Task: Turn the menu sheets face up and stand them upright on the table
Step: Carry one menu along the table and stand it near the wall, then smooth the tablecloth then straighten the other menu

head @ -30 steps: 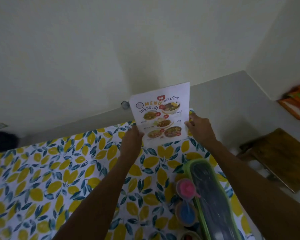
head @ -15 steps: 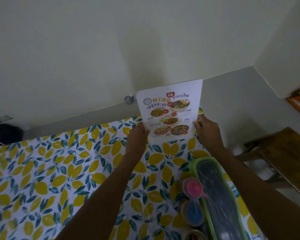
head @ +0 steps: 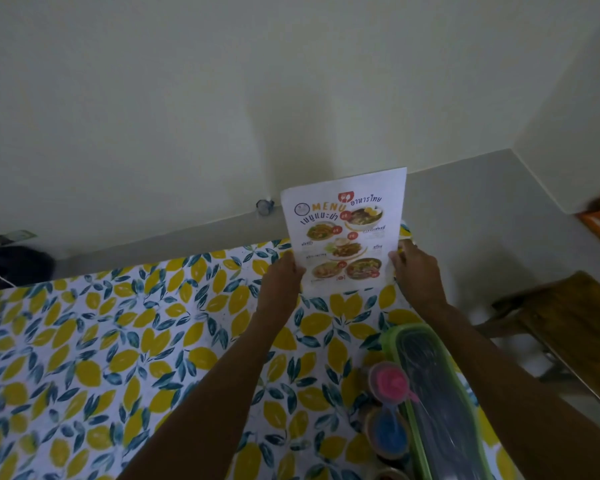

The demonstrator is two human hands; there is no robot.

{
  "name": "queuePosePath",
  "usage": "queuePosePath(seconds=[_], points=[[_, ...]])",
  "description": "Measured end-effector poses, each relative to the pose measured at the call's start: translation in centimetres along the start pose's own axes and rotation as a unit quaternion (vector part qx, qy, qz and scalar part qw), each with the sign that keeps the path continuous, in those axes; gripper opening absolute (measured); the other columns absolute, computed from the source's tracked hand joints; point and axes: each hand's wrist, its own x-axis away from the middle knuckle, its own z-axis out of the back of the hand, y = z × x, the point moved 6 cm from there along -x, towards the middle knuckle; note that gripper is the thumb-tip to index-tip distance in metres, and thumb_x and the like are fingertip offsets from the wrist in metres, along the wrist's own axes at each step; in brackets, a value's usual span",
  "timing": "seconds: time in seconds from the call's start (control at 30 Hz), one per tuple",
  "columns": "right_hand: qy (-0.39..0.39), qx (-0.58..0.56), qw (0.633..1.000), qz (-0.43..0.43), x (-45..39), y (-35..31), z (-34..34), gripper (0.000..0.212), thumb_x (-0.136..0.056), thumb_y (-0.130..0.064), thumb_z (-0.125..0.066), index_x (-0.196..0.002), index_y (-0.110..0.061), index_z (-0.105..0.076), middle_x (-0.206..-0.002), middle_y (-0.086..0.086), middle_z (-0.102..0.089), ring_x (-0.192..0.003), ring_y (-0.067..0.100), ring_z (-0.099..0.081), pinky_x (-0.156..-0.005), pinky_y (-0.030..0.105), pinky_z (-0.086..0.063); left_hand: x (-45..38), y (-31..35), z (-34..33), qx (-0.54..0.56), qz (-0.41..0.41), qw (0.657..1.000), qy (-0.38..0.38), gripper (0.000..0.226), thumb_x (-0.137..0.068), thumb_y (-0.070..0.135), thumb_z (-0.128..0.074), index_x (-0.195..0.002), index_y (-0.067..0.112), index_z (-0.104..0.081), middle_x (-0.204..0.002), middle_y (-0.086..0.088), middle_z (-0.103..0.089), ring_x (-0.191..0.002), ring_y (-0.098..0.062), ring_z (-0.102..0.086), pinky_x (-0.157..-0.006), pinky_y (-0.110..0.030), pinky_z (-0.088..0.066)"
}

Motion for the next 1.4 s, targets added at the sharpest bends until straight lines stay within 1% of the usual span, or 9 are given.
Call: queuePosePath(seconds=[0.27, 0.4, 0.53, 0.67, 0.77, 0.87, 1.0, 1.17, 1.4], points=[[-0.056, 0.013, 0.998, -0.033, 0.3, -0.6, 0.9, 0.028, -0.098, -0.029, -0.048, -0.098, -0.003, -0.058, -0.091, 0.021, -0.069, -0.082, 0.040, -0.065, -0.074, 0.045, -0.054, 0.5, 0.0, 0.0, -0.016, 0.000, 1.000, -0.025, 0.024, -0.095, 0.023, -0.056, -0.113, 0.007, -0.055, -0.108, -0.016, -0.067, -0.096, -0.035, -0.065, -0.077, -0.049, -0.057], [-0.074, 0.025, 0.996, -0.030, 1.5, -1.8, 2.3, 0.028, -0.098, -0.030, -0.049, -0.104, -0.004, -0.058, -0.098, 0.020, -0.069, -0.088, 0.040, -0.065, -0.075, 0.044, -0.053, 1.4, 0.0, 0.9, -0.057, 0.005, 0.998, -0.041, 0.035, -0.094, 0.035, -0.059, -0.119, 0.011, -0.053, -0.114, -0.011, -0.066, -0.103, -0.032, -0.063, -0.082, -0.046, -0.054], [-0.093, 0.067, 0.992, -0.042, 3.3, -3.4, 3.6, 0.032, -0.095, -0.031, -0.052, -0.118, -0.010, -0.059, -0.115, 0.015, -0.068, -0.103, 0.037, -0.063, -0.084, 0.044, -0.052, 3.0, -0.5, 2.5, -0.107, -0.003, 0.993, -0.052, 0.047, -0.097, 0.042, -0.053, -0.132, 0.012, -0.048, -0.127, -0.010, -0.060, -0.115, -0.031, -0.059, -0.091, -0.044, -0.050], [-0.115, 0.124, 0.986, -0.008, 5.7, -7.3, 4.0, 0.041, -0.095, -0.035, -0.050, -0.131, -0.015, -0.051, -0.125, 0.012, -0.062, -0.114, 0.034, -0.058, -0.089, 0.046, -0.050, 5.4, -0.7, 4.8, -0.174, -0.047, 0.983, -0.022, 0.051, -0.098, 0.048, -0.046, -0.136, 0.013, -0.048, -0.133, -0.008, -0.057, -0.120, -0.030, -0.056, -0.101, -0.047, -0.040], [-0.134, 0.184, 0.972, 0.054, 8.0, -12.1, 3.2, 0.042, -0.095, -0.034, -0.046, -0.132, -0.016, -0.049, -0.125, 0.011, -0.058, -0.114, 0.034, -0.055, -0.087, 0.046, -0.051, 7.8, -2.2, 7.1, -0.234, -0.068, 0.970, 0.002, 0.056, -0.097, 0.054, -0.043, -0.135, 0.014, -0.048, -0.131, -0.011, -0.056, -0.117, -0.032, -0.056, -0.103, -0.049, -0.041], [-0.142, 0.193, 0.966, 0.095, 10.9, -17.3, 1.4, 0.042, -0.094, -0.036, -0.049, -0.132, -0.019, -0.049, -0.124, 0.011, -0.058, -0.114, 0.034, -0.054, -0.086, 0.045, -0.052, 10.9, -5.3, 9.9, -0.249, -0.064, 0.966, 0.018, 0.055, -0.096, 0.055, -0.044, -0.131, 0.013, -0.049, -0.128, -0.012, -0.056, -0.116, -0.032, -0.056, -0.101, -0.046, -0.041], [-0.172, 0.221, 0.948, 0.152, 15.8, -24.4, -2.9, 0.053, -0.095, -0.040, -0.047, -0.140, -0.013, -0.041, -0.135, 0.015, -0.052, -0.119, 0.037, -0.050, -0.090, 0.045, -0.049, 15.5, -11.5, 14.5, -0.263, -0.044, 0.963, 0.029, 0.060, -0.097, 0.057, -0.042, -0.137, 0.013, -0.045, -0.134, -0.012, -0.053, -0.120, -0.032, -0.055, -0.102, -0.046, -0.041], [-0.209, 0.233, 0.931, 0.190, 23.2, -33.3, -9.7, 0.059, -0.096, -0.046, -0.043, -0.146, -0.016, -0.034, -0.142, 0.013, -0.049, -0.125, 0.037, -0.047, -0.096, 0.046, -0.048, 22.7, -20.9, 21.4, -0.263, -0.016, 0.964, 0.043, 0.061, -0.098, 0.057, -0.039, -0.140, 0.013, -0.043, -0.140, -0.014, -0.050, -0.124, -0.033, -0.052, -0.104, -0.046, -0.038], [-0.247, 0.227, 0.908, 0.252, 34.9, -46.7, -19.5, 0.060, -0.096, -0.047, -0.043, -0.147, -0.016, -0.032, -0.142, 0.012, -0.047, -0.126, 0.037, -0.046, -0.096, 0.049, -0.048, 33.4, -35.8, 30.0, -0.255, 0.073, 0.963, 0.055, 0.062, -0.098, 0.055, -0.040, -0.142, 0.013, -0.041, -0.145, -0.014, -0.047, -0.130, -0.033, -0.047, -0.107, -0.047, -0.035]])
